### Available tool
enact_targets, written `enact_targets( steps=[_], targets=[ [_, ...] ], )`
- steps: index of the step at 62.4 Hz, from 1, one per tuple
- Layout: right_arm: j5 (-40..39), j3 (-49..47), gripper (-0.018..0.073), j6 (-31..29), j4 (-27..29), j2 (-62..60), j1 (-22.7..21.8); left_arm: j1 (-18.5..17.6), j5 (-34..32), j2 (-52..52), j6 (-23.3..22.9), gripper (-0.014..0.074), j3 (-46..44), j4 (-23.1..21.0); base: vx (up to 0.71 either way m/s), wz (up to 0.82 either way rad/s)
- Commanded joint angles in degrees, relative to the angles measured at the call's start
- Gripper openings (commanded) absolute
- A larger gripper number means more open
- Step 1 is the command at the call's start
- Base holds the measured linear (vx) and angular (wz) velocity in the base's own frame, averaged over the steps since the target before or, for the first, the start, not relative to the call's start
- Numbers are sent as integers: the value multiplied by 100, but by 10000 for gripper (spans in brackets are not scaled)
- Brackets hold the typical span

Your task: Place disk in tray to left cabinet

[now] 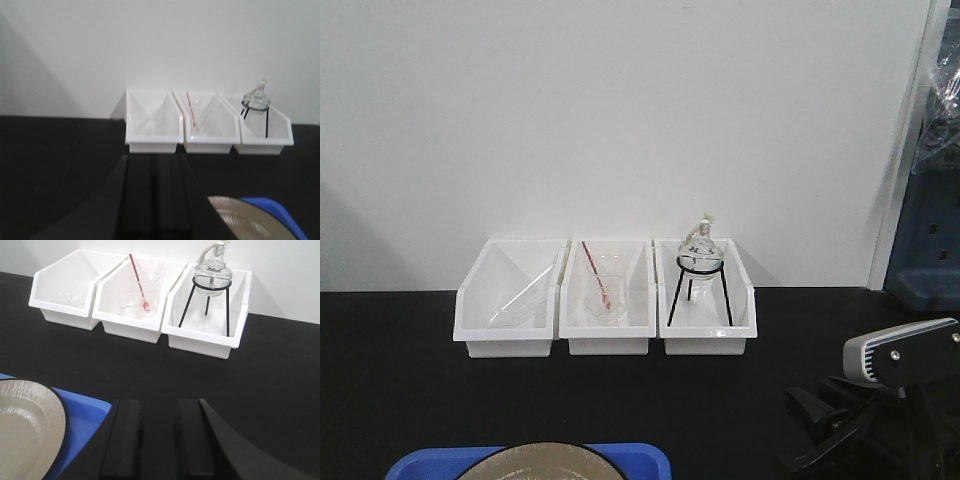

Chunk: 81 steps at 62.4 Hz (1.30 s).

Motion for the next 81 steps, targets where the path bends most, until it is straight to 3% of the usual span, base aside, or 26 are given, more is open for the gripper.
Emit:
enact_targets(
  steps=[1, 15, 24, 33, 43, 50, 60, 81],
  targets=[
    [80, -148, 249, -44, 147, -120, -8, 1, -20, 869, -14, -6, -546, -3, 0, 0],
    [65, -148, 249, -35, 147, -120, -8, 1, -64, 2116, -3, 7, -644, -3, 0, 0],
    [133, -148, 267, -35, 147, -120, -8, 1, -137, 2627, 198, 91, -644, -9, 0, 0],
    [196, -148, 349, -20, 147, -120, -8, 1, -232, 2970, 248, 278, -644, -14, 0, 0],
    [127, -148, 424, 81, 147, -120, -8, 1, 44, 3276, 242, 565, -644, -59, 0, 0],
    [77, -148, 429, 120, 147, -120, -8, 1, 273, 3679, 224, 668, -644, -72, 0, 0],
    [43, -148, 430, 120, 147, -120, -8, 1, 326, 4541, 224, 662, -866, -101, 0, 0],
    [12, -148, 430, 120, 147, -120, -8, 8, 446, 6336, 224, 561, -1523, -103, 0, 0]
  ],
)
